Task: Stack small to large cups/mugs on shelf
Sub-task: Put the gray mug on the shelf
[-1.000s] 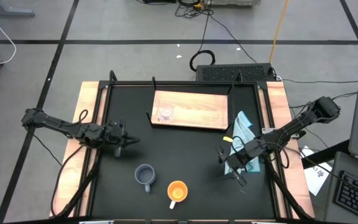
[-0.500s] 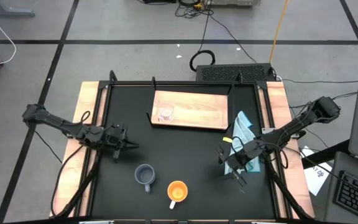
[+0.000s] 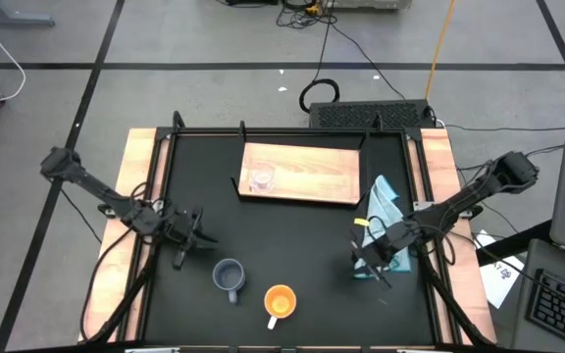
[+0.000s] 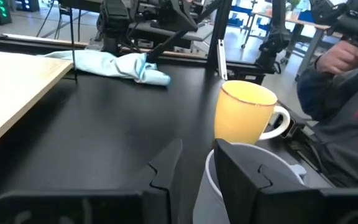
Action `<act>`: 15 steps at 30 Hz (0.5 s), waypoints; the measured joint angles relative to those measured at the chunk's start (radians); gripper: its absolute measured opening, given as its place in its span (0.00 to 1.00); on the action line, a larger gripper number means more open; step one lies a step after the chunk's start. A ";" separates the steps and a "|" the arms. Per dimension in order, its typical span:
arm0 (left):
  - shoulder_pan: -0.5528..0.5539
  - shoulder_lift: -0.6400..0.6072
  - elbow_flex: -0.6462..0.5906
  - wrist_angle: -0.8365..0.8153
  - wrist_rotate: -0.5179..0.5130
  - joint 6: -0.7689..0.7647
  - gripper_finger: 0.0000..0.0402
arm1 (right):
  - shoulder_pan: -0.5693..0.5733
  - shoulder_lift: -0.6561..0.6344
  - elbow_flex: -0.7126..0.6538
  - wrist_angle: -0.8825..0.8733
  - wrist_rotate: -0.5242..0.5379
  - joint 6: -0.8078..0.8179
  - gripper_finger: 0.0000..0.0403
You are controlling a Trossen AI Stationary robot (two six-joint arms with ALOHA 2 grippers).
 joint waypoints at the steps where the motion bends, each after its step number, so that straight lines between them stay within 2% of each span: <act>1: -0.009 0.002 0.000 0.000 -0.009 0.001 0.24 | 0.000 -0.013 -0.020 0.033 0.002 0.003 0.02; 6: -0.042 0.006 0.000 0.004 -0.056 -0.005 0.24 | 0.002 -0.113 -0.155 0.197 0.039 -0.001 0.00; 9: -0.051 0.006 0.000 0.003 -0.063 -0.011 0.24 | 0.002 -0.189 -0.235 0.249 0.116 0.002 0.00; 11: -0.052 0.012 0.000 -0.009 -0.063 -0.046 0.24 | 0.000 -0.236 -0.278 0.248 0.151 0.001 0.00; 15: -0.051 0.033 0.000 -0.036 -0.062 -0.169 0.24 | -0.001 -0.308 -0.338 0.266 0.156 0.020 0.00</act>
